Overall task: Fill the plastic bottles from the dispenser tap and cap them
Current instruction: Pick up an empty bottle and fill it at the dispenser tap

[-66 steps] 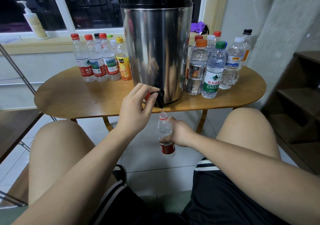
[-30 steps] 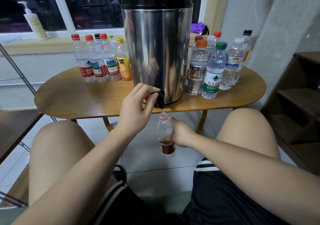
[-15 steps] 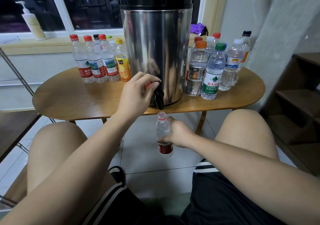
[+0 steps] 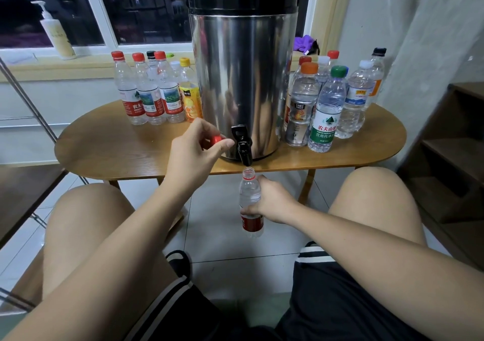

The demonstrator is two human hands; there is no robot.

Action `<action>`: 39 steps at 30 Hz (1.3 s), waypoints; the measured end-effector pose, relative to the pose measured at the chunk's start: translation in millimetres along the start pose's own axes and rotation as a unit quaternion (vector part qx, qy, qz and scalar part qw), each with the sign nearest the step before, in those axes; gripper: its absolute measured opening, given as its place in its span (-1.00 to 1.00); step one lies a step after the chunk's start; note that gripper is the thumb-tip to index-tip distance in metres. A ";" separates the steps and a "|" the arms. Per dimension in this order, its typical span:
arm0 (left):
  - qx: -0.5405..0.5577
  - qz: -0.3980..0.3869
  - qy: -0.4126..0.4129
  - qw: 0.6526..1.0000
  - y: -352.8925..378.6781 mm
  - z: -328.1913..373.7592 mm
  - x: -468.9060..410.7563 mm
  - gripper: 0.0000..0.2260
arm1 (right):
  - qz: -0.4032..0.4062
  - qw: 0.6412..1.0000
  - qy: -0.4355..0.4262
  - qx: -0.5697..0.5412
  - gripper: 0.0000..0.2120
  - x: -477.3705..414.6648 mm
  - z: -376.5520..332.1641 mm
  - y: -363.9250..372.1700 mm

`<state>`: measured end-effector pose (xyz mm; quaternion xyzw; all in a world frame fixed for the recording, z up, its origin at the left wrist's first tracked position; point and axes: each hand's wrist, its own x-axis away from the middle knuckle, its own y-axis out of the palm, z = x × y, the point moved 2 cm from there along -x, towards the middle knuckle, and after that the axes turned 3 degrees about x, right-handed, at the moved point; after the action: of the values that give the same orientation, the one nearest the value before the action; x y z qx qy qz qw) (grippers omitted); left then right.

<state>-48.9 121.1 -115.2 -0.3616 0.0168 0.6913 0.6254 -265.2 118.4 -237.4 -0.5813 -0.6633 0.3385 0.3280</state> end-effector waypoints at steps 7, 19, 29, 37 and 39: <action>-0.088 -0.161 -0.034 0.982 12.7 -23.8 16.1 -0.71 | -0.005 1.000 -0.017 -0.009 -0.23 5.5 0.6 2.4; -0.125 -0.200 0.012 0.972 40.1 -23.6 28.9 -0.67 | -0.047 0.997 -0.044 0.035 -0.16 15.2 -3.0 8.6; -0.320 -0.253 -0.012 0.913 49.0 -14.0 24.7 -0.48 | -0.057 0.991 -0.101 0.069 -0.26 19.2 -6.4 16.4; -0.184 -0.285 0.029 0.940 43.1 -30.4 29.9 -0.68 | -0.061 0.992 -0.068 0.085 -0.14 19.1 -8.9 16.3; -0.206 -0.268 0.040 0.940 41.3 -33.4 29.5 -0.68 | -0.061 0.992 -0.061 0.093 -0.18 18.1 -7.5 17.9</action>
<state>-67.8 121.3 -172.9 -0.5012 -0.1983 0.4709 0.6984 -251.1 138.6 -247.4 -0.4848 -0.6820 0.4132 0.3593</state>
